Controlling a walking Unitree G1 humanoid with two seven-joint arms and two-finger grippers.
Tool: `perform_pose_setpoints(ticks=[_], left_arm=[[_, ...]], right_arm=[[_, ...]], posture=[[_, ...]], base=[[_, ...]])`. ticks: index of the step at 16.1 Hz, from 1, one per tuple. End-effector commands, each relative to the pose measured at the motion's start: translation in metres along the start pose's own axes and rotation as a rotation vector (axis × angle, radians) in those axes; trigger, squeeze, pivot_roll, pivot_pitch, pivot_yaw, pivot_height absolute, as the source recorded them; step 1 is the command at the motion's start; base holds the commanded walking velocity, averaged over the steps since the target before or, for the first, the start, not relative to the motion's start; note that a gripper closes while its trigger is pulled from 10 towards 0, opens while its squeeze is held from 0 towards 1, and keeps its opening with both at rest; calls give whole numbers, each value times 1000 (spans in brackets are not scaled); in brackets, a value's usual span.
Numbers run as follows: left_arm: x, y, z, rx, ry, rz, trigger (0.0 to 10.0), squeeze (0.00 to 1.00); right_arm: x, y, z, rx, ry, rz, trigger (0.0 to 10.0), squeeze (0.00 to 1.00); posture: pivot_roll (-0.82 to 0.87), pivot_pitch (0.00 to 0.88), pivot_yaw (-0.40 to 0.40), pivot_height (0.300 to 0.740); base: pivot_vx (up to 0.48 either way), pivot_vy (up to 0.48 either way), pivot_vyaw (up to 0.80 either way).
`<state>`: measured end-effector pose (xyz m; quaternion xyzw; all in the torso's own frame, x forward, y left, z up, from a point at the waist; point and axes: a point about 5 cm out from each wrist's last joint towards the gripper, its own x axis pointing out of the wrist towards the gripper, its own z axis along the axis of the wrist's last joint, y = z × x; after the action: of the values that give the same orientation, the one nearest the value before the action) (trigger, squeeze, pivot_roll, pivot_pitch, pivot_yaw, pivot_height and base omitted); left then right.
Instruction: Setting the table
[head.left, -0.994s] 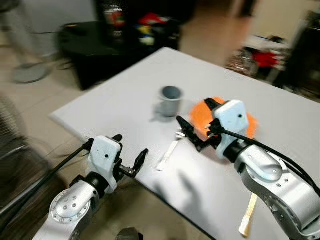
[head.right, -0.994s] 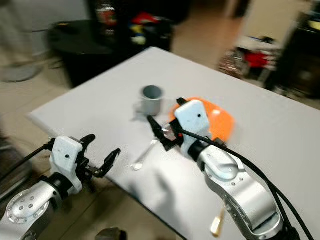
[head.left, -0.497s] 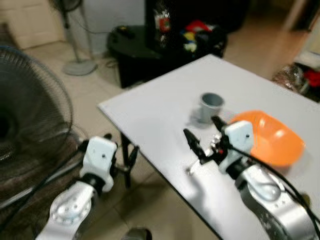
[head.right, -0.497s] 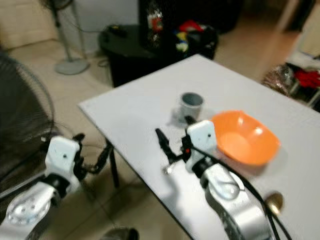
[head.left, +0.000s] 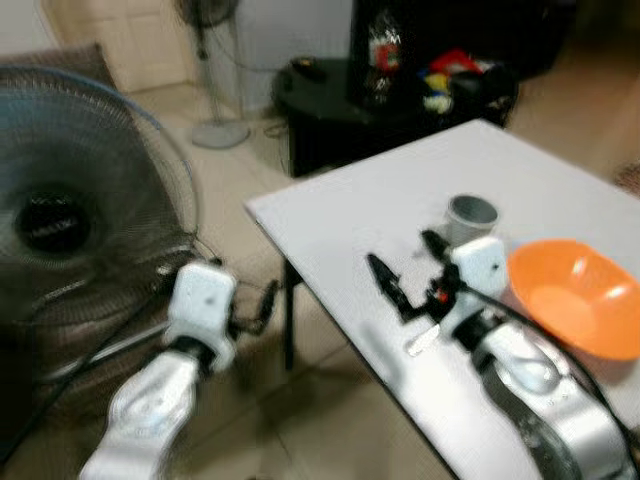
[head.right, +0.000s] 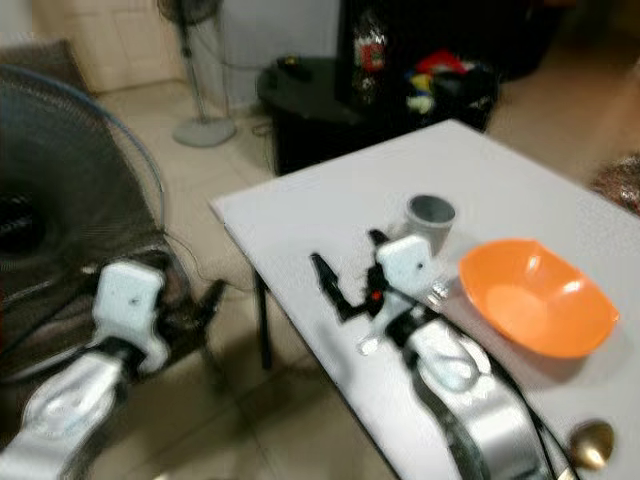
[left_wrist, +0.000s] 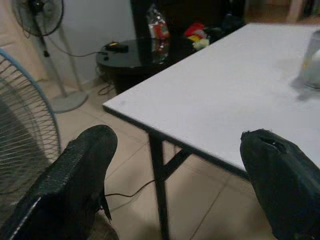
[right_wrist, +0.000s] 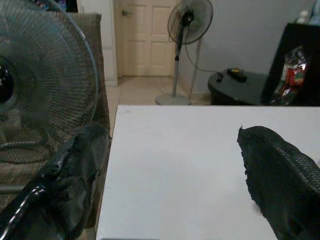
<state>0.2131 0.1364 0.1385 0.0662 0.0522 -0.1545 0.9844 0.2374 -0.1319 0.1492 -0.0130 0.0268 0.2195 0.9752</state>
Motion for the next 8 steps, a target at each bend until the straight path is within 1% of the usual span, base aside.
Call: perform_pose_setpoints(ticks=[1,3,4,5,6,7,8], left_arm=[[1,7,-1,23,6,33,10000,0],[4,6,2,-6,-8,45,10000,0],[4,6,1,-7,-5,47,10000,0],[5,5,0,-3,-2,35,10000,0],[8,4,-4,30,14,47,10000,0],[7,4,-3,30,13,50,10000,0],[3,5,-1,-11,2,60,10000,0]], right_arm=[[3,0,-1,-16,22,6,10000,1000],[5,-2,7,-16,8,23,10000,1000],[5,-2,8,-18,5,29,10000,1000],[6,-3,10,-12,5,44,10000,1000],[8,-9,6,-17,24,14,10000,1000],[8,-9,8,-4,21,14,10000,1000],[6,-3,11,19,13,47,10000,1000]], posture=[[49,0,-18,740],[41,0,-26,740],[36,0,-23,740],[27,0,-29,740],[26,0,-48,740],[24,15,-50,740],[21,18,-53,740]], base=[[0,0,800],[0,0,800],[0,0,800],[0,0,800],[0,0,800],[0,0,800],[0,0,800]])
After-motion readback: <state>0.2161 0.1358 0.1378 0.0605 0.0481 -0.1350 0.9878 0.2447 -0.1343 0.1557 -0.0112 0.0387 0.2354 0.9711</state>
